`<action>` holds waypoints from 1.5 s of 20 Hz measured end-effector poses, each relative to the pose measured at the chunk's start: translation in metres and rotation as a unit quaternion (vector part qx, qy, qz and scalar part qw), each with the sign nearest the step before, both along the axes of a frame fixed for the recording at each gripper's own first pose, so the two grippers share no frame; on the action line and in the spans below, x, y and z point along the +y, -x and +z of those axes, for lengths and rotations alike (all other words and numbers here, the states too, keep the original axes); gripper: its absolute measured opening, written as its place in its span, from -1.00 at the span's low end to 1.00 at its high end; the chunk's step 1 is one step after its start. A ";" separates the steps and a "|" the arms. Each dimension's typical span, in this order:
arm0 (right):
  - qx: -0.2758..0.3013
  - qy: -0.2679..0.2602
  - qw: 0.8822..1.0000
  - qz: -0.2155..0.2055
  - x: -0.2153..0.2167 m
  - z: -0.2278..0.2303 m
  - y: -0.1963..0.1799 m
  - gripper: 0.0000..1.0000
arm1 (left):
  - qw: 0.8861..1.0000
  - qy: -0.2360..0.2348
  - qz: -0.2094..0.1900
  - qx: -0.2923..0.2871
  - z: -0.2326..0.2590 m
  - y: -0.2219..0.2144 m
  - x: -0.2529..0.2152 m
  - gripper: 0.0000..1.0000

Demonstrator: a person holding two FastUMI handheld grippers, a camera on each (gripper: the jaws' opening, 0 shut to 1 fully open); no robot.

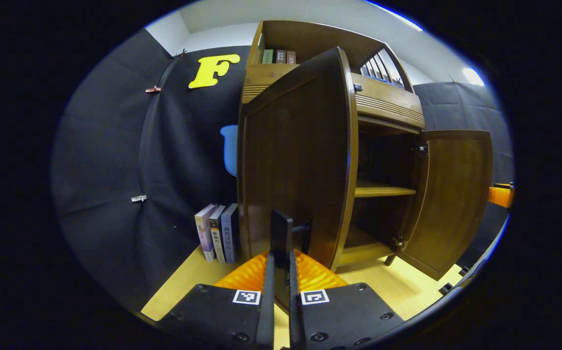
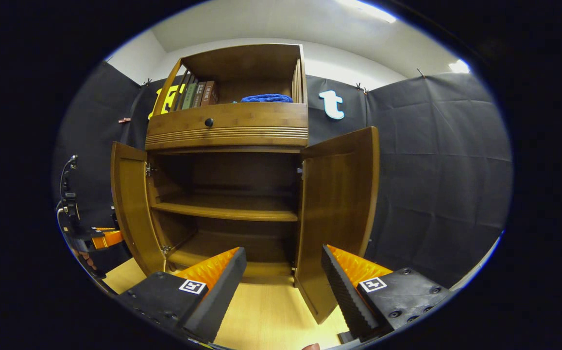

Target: Open the right door of the double-door shoe cabinet with the right hand, and open the left door with the left hand.

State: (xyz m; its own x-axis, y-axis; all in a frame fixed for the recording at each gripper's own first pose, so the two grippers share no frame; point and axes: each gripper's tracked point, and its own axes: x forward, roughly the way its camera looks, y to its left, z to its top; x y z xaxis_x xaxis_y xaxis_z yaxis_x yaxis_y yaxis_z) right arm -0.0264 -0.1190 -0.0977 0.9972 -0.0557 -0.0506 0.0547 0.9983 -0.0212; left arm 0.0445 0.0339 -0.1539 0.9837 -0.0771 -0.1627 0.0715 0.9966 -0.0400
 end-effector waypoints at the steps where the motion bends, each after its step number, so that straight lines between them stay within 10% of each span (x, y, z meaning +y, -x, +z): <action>1: 0.001 0.000 1.000 0.002 0.006 -0.001 0.001 0.96 | 1.000 -0.002 0.001 -0.001 0.000 0.002 0.005 -0.68; 14: 0.019 -0.003 0.999 0.034 0.052 -0.018 0.000 0.96 | 0.998 -0.004 0.060 -0.007 0.005 0.022 0.093 -0.84; 30: 0.004 -0.007 0.998 0.061 0.076 -0.005 -0.015 0.96 | 0.999 -0.002 0.036 -0.029 0.022 0.068 0.062 -0.74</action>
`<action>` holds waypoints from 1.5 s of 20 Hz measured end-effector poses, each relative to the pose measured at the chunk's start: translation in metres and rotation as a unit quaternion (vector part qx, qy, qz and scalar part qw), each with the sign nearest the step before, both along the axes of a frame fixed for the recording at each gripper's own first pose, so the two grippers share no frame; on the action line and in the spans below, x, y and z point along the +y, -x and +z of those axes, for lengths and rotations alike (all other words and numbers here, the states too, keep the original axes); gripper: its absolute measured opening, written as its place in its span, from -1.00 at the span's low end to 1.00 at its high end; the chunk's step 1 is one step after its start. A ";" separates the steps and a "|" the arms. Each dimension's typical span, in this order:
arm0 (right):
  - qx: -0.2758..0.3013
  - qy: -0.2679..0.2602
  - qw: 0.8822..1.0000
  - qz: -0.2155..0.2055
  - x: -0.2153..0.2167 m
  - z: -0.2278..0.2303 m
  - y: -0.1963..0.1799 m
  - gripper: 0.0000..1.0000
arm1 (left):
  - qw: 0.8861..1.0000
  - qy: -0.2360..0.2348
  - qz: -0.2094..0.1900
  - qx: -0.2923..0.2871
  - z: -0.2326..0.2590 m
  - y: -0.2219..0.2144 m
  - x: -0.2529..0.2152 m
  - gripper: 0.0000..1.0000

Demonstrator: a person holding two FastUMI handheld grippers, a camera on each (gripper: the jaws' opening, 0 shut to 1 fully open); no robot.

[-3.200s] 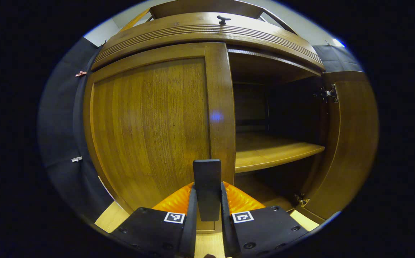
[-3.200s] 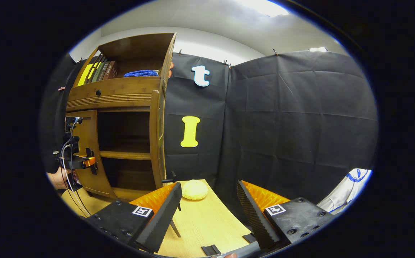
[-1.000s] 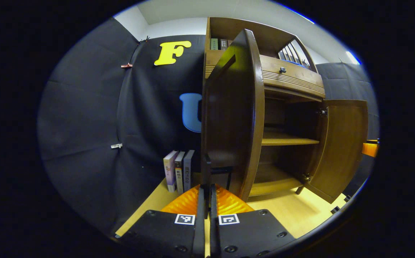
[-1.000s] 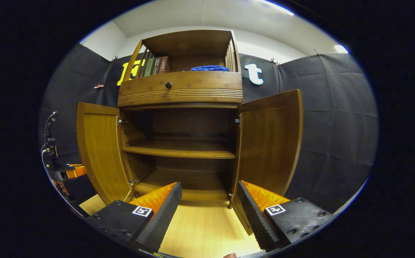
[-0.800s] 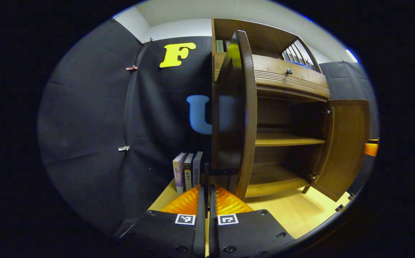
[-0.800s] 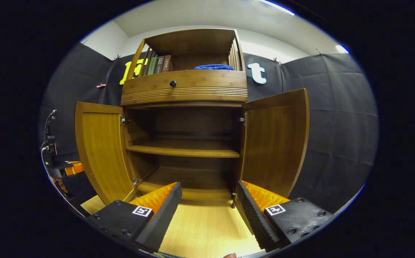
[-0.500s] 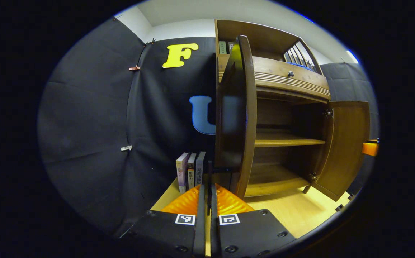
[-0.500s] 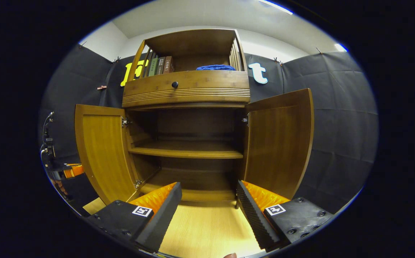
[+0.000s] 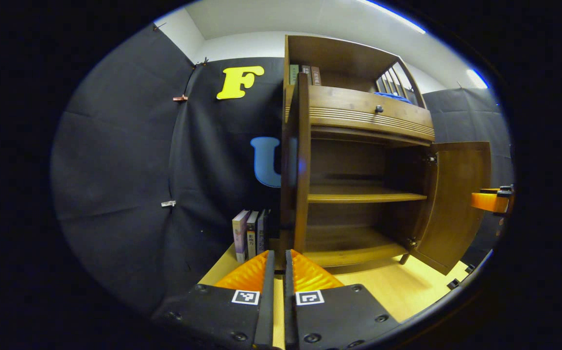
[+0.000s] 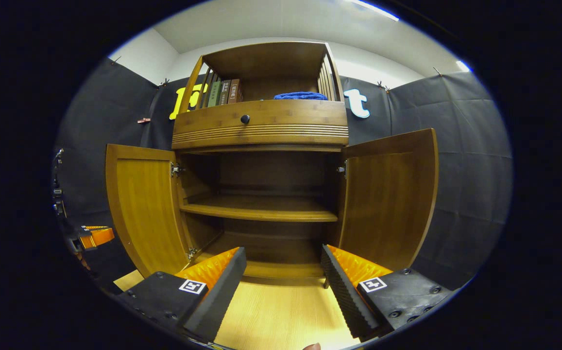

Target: Open the right door of the double-door shoe cabinet with the right hand, and open the left door with the left hand.

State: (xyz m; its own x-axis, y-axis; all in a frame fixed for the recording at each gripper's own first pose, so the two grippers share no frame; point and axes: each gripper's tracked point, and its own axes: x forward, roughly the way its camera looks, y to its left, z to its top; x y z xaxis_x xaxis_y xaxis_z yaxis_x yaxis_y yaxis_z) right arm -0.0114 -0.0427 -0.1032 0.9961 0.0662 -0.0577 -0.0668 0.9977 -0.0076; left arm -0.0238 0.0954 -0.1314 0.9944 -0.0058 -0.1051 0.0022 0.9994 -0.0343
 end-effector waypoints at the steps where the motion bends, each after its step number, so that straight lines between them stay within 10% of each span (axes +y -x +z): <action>1: -0.001 0.000 1.000 0.002 0.003 0.001 0.000 0.96 | 1.000 0.001 -0.006 -0.002 0.003 0.001 -0.006 -0.69; 11: -0.023 0.005 1.000 0.005 0.014 0.016 0.000 1.00 | 0.999 -0.006 -0.040 -0.022 0.027 0.002 -0.055 0.87; 30: -0.028 0.008 1.000 0.001 0.023 0.021 0.007 0.92 | 0.998 -0.015 -0.046 -0.043 0.054 -0.006 -0.079 0.87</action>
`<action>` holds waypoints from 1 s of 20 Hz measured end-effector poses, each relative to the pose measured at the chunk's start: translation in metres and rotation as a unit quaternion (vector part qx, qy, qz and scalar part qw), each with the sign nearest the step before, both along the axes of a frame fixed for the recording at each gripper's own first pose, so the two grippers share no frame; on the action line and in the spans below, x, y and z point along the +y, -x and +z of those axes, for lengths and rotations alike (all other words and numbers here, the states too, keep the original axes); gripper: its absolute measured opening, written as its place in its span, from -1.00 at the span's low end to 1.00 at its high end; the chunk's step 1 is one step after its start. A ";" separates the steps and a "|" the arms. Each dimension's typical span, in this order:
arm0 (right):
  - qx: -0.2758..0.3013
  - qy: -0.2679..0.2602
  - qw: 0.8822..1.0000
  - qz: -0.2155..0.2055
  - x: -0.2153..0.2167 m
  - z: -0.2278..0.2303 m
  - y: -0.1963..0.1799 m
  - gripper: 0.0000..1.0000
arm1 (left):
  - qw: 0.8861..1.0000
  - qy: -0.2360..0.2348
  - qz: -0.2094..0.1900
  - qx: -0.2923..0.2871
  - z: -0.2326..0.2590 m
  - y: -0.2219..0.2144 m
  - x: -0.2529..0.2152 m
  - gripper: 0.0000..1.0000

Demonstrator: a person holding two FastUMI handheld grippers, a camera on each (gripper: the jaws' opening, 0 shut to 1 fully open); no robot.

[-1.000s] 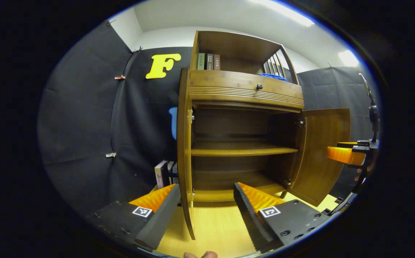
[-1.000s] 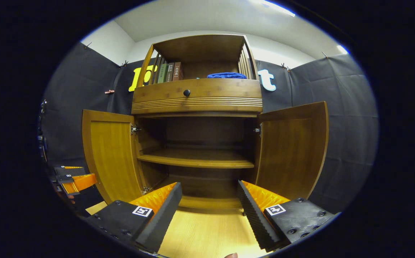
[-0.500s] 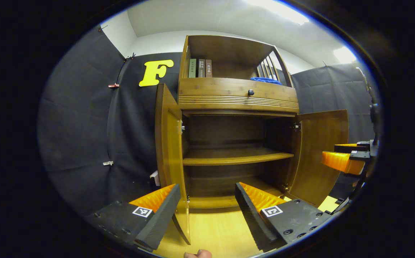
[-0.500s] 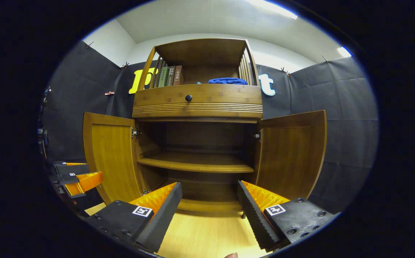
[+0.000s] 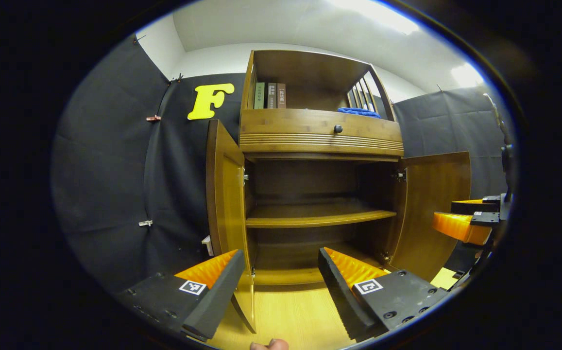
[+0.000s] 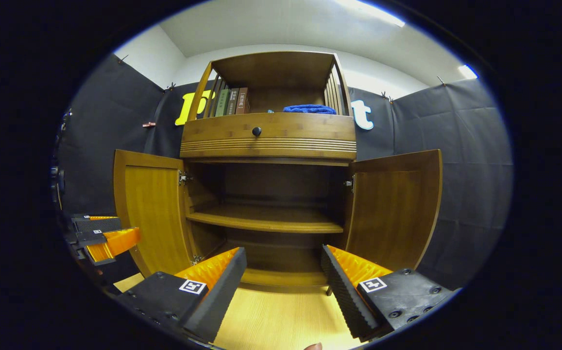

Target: Open the right door of the double-door shoe cabinet with the right hand, and open the left door with the left hand.

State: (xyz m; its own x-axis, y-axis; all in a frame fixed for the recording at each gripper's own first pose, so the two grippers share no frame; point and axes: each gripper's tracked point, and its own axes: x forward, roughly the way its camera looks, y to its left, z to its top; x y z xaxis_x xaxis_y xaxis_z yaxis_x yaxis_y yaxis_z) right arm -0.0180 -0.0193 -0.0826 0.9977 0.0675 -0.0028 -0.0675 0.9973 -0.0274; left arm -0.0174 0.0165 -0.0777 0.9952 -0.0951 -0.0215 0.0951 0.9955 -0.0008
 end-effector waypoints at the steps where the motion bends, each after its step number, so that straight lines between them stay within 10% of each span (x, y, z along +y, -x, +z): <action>1: -0.001 -0.001 1.000 0.000 0.001 0.001 0.001 0.90 | 1.000 0.000 0.000 0.001 -0.002 0.001 0.000 0.89; 20: -0.013 0.013 0.999 -0.038 -0.037 0.000 -0.015 0.95 | 1.000 -0.024 -0.004 -0.006 0.001 -0.004 -0.034 0.92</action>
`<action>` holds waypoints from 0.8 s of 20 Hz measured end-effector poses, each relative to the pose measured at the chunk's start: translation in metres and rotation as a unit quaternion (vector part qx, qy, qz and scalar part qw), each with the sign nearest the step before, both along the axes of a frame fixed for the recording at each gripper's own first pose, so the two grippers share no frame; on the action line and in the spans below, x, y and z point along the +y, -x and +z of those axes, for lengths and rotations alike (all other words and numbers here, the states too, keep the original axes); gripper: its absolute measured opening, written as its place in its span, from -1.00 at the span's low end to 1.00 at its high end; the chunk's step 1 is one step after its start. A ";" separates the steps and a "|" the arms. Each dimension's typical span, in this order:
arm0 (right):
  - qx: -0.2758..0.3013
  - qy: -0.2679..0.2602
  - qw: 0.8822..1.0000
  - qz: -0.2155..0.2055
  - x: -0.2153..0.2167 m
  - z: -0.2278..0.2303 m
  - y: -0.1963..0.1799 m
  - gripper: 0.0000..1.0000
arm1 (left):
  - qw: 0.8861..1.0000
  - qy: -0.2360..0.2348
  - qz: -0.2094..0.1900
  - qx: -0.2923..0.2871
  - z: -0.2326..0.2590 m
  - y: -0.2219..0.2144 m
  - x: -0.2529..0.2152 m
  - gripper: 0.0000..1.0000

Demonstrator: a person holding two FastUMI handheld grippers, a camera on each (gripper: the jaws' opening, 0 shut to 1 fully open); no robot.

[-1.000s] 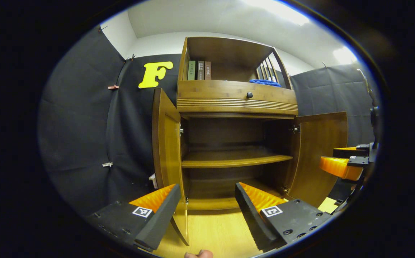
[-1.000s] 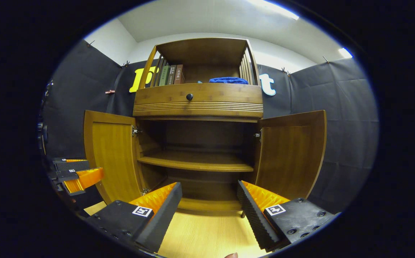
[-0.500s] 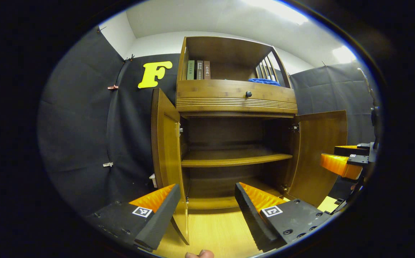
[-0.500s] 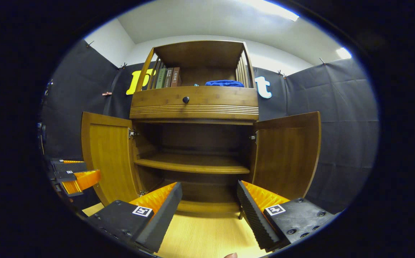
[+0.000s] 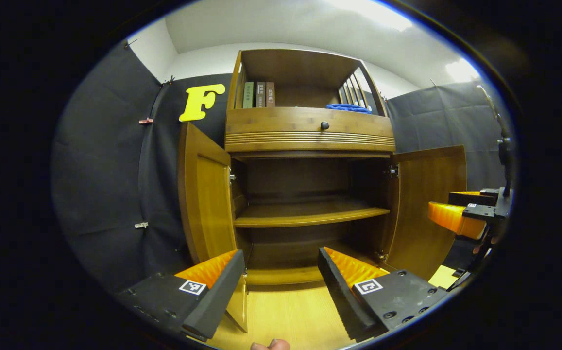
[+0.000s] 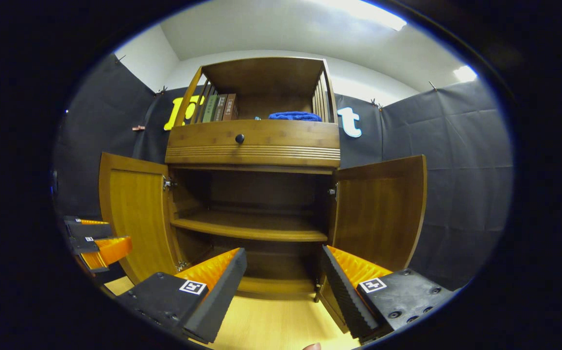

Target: Open the right door of the double-door shoe cabinet with the right hand, and open the left door with the left hand.

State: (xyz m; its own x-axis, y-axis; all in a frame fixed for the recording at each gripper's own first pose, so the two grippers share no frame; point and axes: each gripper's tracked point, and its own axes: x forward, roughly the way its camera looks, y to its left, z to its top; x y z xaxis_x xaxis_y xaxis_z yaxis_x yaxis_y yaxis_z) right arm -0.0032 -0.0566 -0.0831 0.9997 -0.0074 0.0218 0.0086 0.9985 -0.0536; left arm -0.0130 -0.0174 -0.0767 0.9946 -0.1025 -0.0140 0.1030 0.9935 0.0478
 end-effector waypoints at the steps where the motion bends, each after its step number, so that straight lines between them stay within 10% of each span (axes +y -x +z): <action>1: 0.010 0.003 1.000 -0.002 -0.002 -0.004 -0.003 0.96 | 1.000 0.000 0.001 0.000 -0.001 -0.001 0.000 0.89; 16: -0.001 -0.003 0.999 0.048 0.044 0.017 -0.049 0.96 | 0.999 0.021 0.029 0.030 -0.005 -0.010 -0.003 0.89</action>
